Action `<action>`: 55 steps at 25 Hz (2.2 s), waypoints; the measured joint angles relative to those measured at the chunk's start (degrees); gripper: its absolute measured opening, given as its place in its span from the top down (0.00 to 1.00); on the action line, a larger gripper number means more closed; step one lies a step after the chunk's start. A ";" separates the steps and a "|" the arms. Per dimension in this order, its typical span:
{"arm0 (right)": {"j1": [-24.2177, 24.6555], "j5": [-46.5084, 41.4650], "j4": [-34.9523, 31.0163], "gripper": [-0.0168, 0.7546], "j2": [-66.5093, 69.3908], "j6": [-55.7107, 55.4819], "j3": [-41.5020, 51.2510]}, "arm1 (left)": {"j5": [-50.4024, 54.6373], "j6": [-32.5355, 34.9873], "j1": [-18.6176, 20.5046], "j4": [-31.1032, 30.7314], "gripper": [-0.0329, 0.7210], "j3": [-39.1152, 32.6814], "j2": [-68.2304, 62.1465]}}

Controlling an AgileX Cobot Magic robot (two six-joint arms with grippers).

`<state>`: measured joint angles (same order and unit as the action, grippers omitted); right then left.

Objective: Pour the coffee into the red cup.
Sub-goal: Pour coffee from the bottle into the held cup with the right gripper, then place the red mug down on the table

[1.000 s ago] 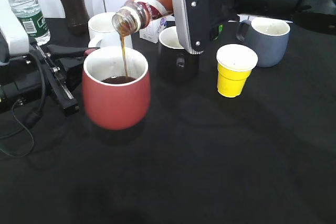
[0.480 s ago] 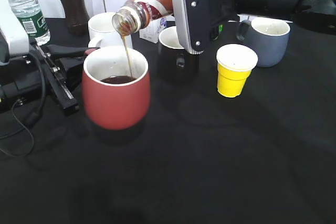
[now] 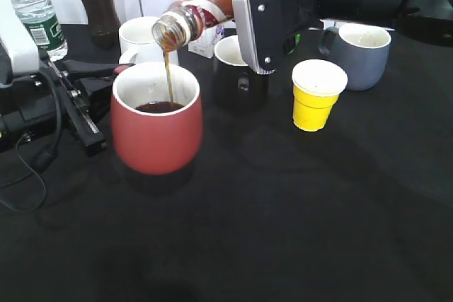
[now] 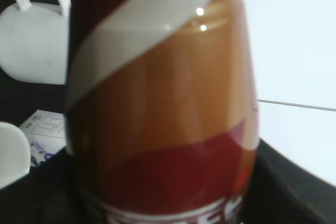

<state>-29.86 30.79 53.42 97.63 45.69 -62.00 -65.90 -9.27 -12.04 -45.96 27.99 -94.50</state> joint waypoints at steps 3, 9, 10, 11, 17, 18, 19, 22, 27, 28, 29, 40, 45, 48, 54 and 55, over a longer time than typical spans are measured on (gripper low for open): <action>0.00 0.00 0.00 0.28 0.00 0.37 0.00 | 0.00 0.00 0.00 0.00 0.87 0.00 0.00; 0.00 0.00 0.00 0.28 0.00 1.11 0.00 | 0.00 0.04 0.00 0.00 0.87 0.00 0.00; 0.00 0.00 0.00 0.28 0.00 1.11 0.00 | 0.00 0.04 0.00 0.00 0.87 0.00 0.00; 0.00 0.00 0.00 0.28 0.00 1.11 0.00 | 0.00 0.04 0.00 0.00 0.87 0.00 0.00; 0.00 0.00 -0.05 0.28 0.00 1.48 0.00 | 0.34 0.04 0.00 0.05 0.86 0.00 0.00; 0.00 0.00 -0.05 0.28 0.00 1.48 0.00 | 0.34 0.04 0.00 0.05 0.86 0.00 0.00; 0.00 0.00 -0.05 0.28 0.00 1.48 0.00 | 0.34 0.04 0.00 0.05 0.86 0.00 0.00; 0.00 0.00 -0.10 0.28 0.00 0.27 0.00 | 0.34 0.04 0.00 0.21 0.86 0.00 0.00; 0.00 0.00 -0.21 0.28 0.00 -4.31 0.00 | 0.34 0.04 0.00 1.37 0.86 0.00 0.00; 0.00 0.00 -0.21 0.28 0.00 -7.03 0.00 | 0.34 0.07 0.00 2.08 0.86 0.00 0.00; 0.00 0.00 -0.21 0.28 0.00 -9.69 0.00 | 0.34 0.07 0.00 2.58 0.86 0.00 0.00; 0.00 9.80 -0.32 0.28 0.00 -62.30 0.00 | 0.35 0.18 0.00 6.70 0.86 0.00 0.00; 0.00 12.31 -0.37 0.28 0.00 -76.38 0.00 | 0.40 0.18 0.00 11.33 0.86 0.00 0.00; 0.00 12.99 -0.37 0.28 -0.05 -81.00 0.00 | 0.40 2.06 0.80 15.08 0.86 0.00 0.00; 0.00 12.94 -0.37 0.28 -0.05 -82.72 0.00 | 0.45 2.84 8.65 21.30 0.86 0.00 0.00; 0.00 12.94 -0.37 0.28 -0.05 -82.72 0.00 | 0.45 2.84 10.23 21.30 0.86 -0.05 0.00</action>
<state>-29.86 43.73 53.05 97.58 -37.03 -62.00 -65.45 -6.43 -1.81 -24.65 27.94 -94.50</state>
